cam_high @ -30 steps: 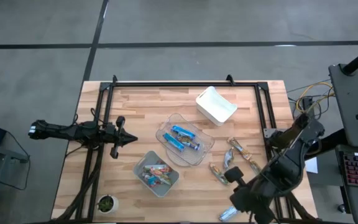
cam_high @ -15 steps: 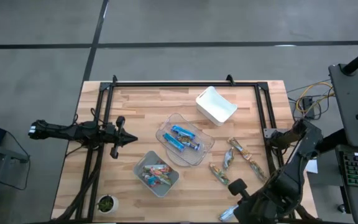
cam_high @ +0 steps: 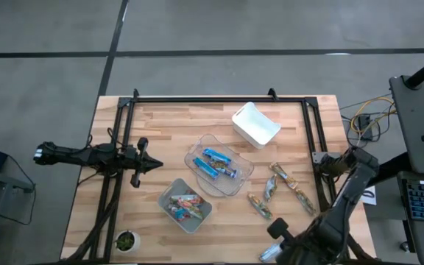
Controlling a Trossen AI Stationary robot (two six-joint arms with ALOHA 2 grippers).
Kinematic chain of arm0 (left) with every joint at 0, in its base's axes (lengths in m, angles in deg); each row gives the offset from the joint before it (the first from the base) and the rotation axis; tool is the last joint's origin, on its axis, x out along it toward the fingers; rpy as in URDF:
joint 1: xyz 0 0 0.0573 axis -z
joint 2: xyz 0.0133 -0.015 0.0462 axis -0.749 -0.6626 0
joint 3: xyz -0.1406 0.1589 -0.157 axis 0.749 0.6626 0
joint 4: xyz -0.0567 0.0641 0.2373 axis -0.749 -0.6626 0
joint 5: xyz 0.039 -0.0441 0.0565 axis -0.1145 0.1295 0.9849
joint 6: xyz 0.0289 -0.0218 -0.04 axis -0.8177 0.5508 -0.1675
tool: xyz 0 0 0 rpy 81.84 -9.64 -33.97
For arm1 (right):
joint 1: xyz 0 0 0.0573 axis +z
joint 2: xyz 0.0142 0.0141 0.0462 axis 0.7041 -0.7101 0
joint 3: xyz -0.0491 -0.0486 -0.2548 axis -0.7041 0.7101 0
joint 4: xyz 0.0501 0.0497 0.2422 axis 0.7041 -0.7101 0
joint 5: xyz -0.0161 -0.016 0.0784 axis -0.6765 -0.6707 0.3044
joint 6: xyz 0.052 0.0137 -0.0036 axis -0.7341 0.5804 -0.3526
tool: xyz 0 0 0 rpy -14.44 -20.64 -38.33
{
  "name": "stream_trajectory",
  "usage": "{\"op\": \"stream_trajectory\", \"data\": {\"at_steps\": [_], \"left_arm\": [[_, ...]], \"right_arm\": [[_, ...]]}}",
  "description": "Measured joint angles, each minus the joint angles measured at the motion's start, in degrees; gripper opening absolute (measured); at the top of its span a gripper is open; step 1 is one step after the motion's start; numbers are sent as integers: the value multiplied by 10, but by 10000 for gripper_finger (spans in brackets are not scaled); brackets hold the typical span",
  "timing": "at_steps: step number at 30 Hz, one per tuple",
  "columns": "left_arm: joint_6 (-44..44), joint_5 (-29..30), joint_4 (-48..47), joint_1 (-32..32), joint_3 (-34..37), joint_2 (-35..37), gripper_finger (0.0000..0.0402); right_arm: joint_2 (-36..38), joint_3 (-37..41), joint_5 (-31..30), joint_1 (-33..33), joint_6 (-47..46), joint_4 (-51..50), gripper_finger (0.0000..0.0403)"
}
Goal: Pick and place Granola Bars by type
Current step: Put the yellow granola bar into the white bin
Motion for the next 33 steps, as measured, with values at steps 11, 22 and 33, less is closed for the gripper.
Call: {"op": "stream_trajectory", "data": {"at_steps": [11, 22, 33], "left_arm": [[0, 0, 0, 0, 0, 0, 0], [0, 0, 0, 0, 0, 0, 0], [0, 0, 0, 0, 0, 0, 0]], "right_arm": [[-1, 90, -4, 0, -9, 44, 9], [-3, 155, -4, 0, -47, 134, 8], [-16, 204, 11, 0, -47, 195, 8]]}}
